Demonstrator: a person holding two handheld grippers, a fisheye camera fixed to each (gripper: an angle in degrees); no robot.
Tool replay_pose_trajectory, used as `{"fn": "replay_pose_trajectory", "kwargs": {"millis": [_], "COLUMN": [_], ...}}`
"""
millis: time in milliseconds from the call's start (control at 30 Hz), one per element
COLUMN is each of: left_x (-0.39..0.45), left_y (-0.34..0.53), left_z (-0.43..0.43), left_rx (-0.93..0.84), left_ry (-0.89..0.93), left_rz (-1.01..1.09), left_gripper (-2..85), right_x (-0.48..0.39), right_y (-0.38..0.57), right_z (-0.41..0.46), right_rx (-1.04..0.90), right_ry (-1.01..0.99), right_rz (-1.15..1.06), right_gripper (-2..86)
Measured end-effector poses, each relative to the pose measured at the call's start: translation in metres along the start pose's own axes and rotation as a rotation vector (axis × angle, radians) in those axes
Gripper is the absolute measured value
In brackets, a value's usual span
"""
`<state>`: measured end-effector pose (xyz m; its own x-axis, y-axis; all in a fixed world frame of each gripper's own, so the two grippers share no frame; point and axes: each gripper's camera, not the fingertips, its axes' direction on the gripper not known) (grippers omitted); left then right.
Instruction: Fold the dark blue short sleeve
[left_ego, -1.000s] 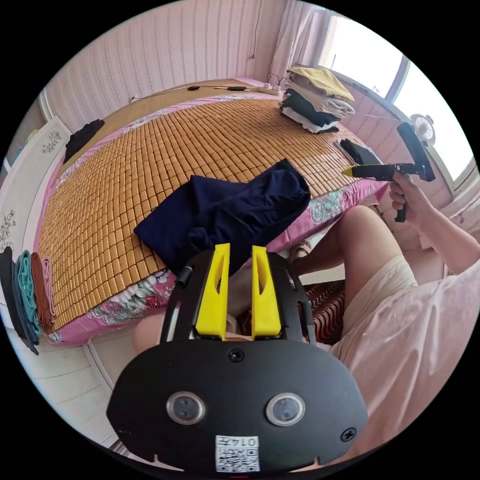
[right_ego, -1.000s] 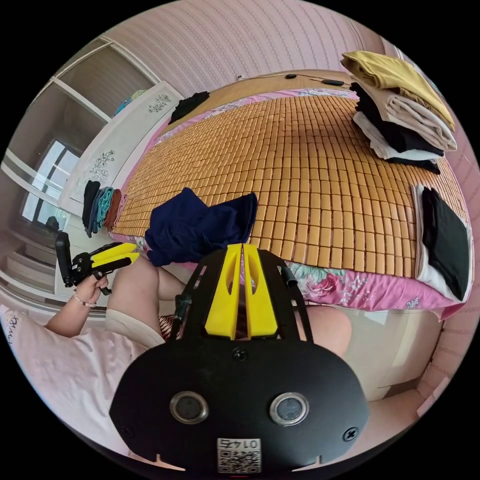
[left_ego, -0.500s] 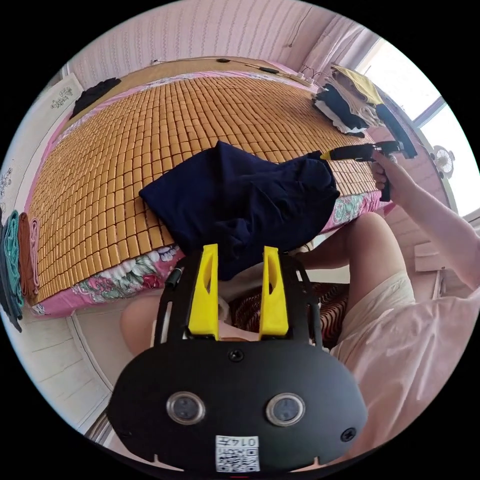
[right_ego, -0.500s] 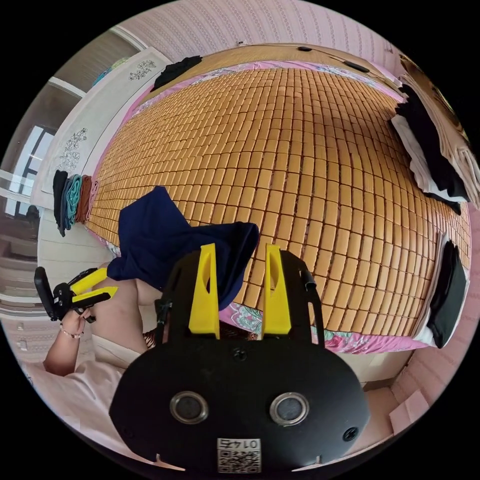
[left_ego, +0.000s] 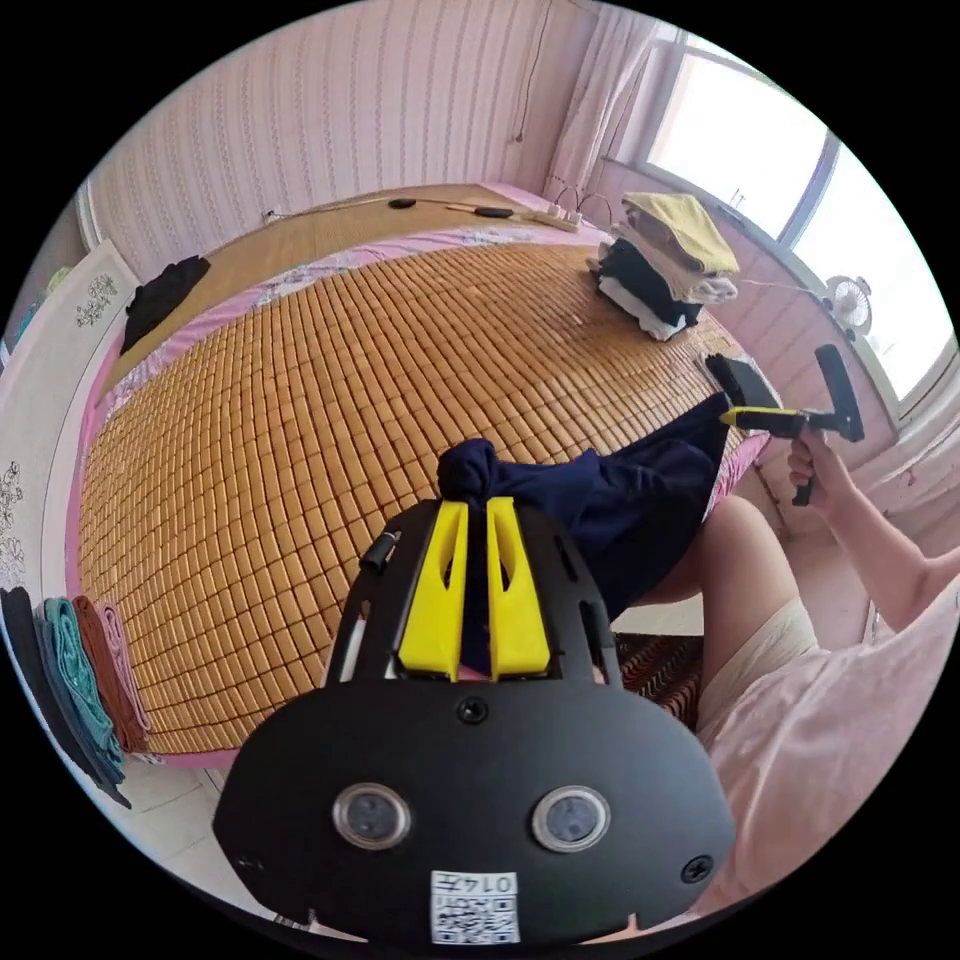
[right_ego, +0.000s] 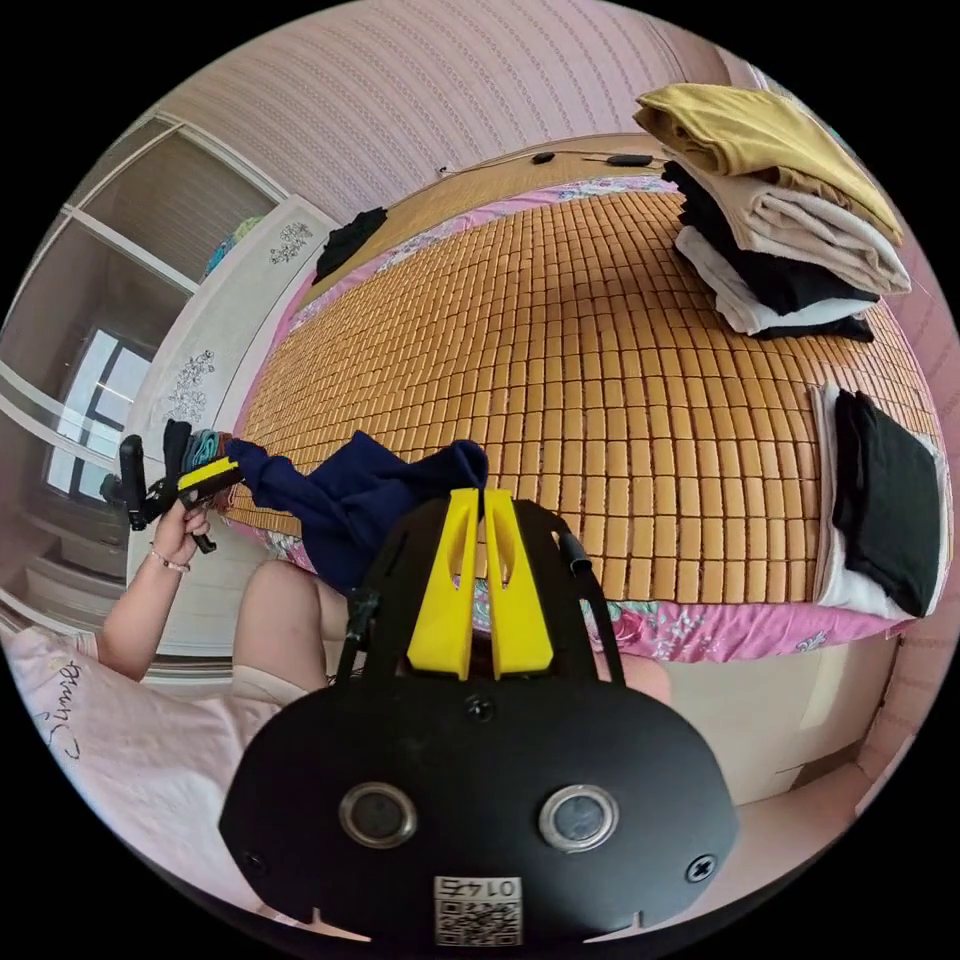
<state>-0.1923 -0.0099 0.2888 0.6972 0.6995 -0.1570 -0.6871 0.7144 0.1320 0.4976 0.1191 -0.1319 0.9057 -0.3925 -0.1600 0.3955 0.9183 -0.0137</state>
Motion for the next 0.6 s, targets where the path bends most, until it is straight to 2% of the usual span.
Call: {"fn": "replay_pose_trajectory", "kwargs": {"millis": [100, 167, 333, 433, 500, 600], "left_x": [-0.029, -0.044, -0.040, -0.023, -0.010, -0.002], "left_y": [-0.079, -0.107, -0.076, -0.008, 0.043, 0.076], "left_z": [-0.016, -0.015, -0.015, 0.019, 0.055, 0.090], "left_rx": [0.118, 0.120, 0.129, -0.045, -0.225, -0.336], "left_ry": [-0.011, -0.030, 0.012, 0.064, 0.083, 0.154], "left_rz": [-0.086, -0.167, -0.153, -0.132, -0.172, -0.293], "left_gripper": [5.4, 7.3, 8.4, 8.9, 11.0, 13.0], "right_x": [0.017, 0.035, 0.058, 0.067, 0.069, 0.065], "right_y": [0.014, 0.026, 0.055, 0.069, 0.073, 0.077], "right_z": [-0.006, 0.004, 0.017, 0.025, 0.028, 0.031], "right_rx": [0.040, 0.016, -0.008, -0.034, -0.047, -0.062], "right_ry": [0.085, 0.126, 0.127, 0.114, 0.101, 0.103], "right_rz": [0.102, 0.208, 0.308, 0.330, 0.328, 0.306], "right_gripper": [0.0, 0.2, 0.3, 0.3, 0.4, 0.4]}}
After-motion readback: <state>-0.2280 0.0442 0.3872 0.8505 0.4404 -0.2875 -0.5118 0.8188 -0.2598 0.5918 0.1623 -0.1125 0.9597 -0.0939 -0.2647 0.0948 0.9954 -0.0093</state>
